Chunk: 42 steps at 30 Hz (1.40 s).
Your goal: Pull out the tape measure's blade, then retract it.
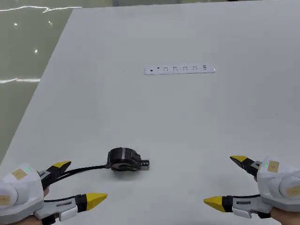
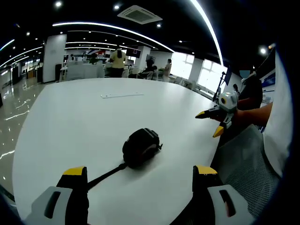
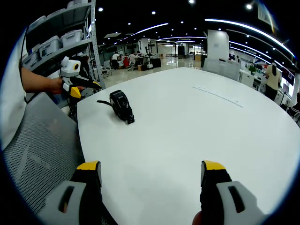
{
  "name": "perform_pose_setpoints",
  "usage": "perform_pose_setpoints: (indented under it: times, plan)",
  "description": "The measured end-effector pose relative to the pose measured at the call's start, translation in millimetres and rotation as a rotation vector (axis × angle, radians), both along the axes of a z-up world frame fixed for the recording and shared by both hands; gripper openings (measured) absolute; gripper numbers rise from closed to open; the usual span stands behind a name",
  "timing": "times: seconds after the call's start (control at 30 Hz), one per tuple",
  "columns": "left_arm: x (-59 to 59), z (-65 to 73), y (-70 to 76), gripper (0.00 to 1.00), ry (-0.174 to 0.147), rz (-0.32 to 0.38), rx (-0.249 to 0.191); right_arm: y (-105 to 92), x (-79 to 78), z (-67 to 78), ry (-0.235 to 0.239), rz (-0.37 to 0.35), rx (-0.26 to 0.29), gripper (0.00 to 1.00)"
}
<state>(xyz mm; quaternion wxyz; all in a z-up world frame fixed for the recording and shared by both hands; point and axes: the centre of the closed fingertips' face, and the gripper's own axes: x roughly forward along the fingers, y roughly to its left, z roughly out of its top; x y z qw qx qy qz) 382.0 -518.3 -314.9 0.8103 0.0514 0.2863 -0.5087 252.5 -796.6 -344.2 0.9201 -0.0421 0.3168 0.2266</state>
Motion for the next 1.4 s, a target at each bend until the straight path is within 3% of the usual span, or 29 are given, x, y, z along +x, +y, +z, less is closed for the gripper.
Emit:
perform_pose_setpoints:
  times: [0.7, 1.4]
  plan:
    - [7.8, -3.9, -6.5, 0.89, -0.034, -0.079, 0.048, 1.7, 0.5, -9.9, 0.026, 0.014, 0.011, 0.87]
    - [19.8, -7.5, -14.5, 0.88, -0.06, -0.182, 0.094, 12.0, 17.0, -9.3, 0.005, 0.088, 0.006, 0.83]
